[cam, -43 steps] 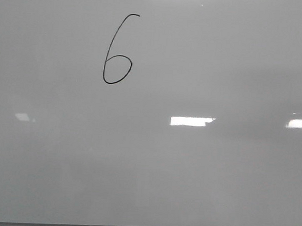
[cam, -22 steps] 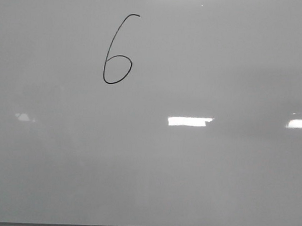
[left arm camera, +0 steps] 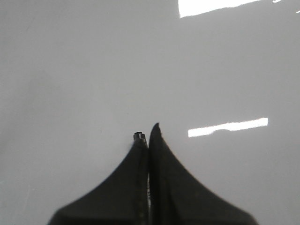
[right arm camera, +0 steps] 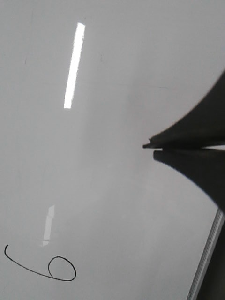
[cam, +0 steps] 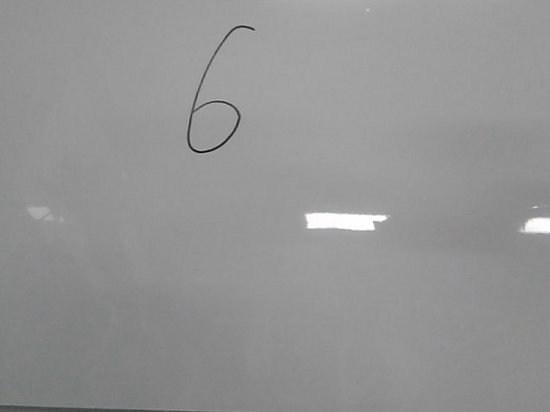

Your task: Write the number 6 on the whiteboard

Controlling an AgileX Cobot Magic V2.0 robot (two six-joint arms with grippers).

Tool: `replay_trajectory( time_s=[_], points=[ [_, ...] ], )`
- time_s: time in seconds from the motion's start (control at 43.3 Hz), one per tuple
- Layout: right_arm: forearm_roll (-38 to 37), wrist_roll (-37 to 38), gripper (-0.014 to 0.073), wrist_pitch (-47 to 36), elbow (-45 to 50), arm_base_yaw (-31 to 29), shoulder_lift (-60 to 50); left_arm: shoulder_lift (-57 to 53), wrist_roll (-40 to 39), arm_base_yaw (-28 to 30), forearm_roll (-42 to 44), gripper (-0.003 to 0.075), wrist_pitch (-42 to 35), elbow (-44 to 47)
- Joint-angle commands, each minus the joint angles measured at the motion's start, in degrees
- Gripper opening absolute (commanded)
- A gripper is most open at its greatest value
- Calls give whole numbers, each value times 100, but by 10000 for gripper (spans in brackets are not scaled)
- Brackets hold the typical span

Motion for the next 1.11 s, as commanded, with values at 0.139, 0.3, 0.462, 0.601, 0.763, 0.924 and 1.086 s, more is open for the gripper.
replay_trajectory(
  time_s=[0.139,0.3,0.462,0.601,0.763,0.924,1.086],
  points=[
    [28,-2,-69,-473,-151,-34,37,71,-41,-35,-90,-20,-440,-136],
    [28,-2,-69,-473,-151,-34,37,71,-57,-35,-90,-20,-625,-10],
    [28,-2,-69,-473,-151,-34,37,-156,-1514,-332,1098,-20,-1013,568],
    [28,-2,-69,-473,-151,-34,37,-487,-2071,-765,1590,-20,-1056,1224],
    [28,-2,-69,-473,-151,-34,37,-684,-2221,-806,1575,-20,-1166,1841],
    [28,-2,-69,-473,-151,-34,37,-684,-2221,-795,1566,-20,-1484,2239],
    [28,-2,-69,-473,-151,-34,37,-684,-2221,-795,1566,-20,-1515,2237]
  ],
)
